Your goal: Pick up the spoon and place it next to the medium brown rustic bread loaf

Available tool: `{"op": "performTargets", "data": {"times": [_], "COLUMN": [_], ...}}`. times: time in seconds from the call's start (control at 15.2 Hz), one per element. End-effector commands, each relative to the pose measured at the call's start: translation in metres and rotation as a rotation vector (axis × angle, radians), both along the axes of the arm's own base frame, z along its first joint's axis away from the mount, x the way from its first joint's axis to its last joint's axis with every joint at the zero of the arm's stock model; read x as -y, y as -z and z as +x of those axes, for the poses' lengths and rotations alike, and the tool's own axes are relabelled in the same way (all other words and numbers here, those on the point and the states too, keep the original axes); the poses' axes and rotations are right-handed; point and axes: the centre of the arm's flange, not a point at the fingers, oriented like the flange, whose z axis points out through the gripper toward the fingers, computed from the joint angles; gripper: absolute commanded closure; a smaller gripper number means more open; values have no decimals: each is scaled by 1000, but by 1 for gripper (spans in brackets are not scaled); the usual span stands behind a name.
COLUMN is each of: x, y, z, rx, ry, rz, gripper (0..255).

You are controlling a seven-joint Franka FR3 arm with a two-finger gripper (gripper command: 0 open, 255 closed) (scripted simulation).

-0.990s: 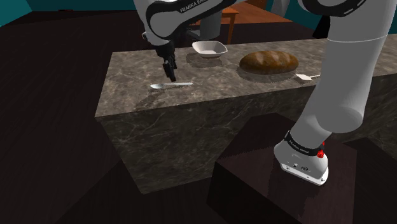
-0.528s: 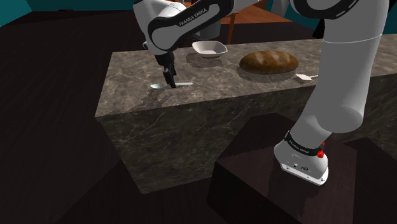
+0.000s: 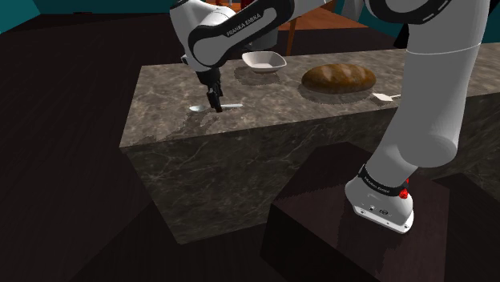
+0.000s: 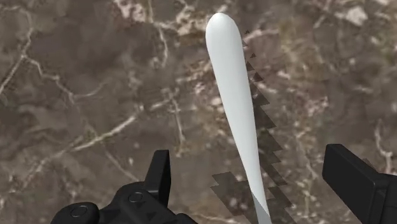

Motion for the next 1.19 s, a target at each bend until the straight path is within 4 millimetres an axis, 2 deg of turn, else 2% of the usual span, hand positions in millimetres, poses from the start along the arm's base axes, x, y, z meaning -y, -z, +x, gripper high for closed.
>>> {"op": "performTargets", "data": {"times": [0.0,0.59,1.12], "x": [0,0,0], "y": [0,0,-42], "z": [0,0,0], "rx": [0,0,0], "ry": [0,0,0], "rz": [0,0,0], "gripper": [255,255,255]}}
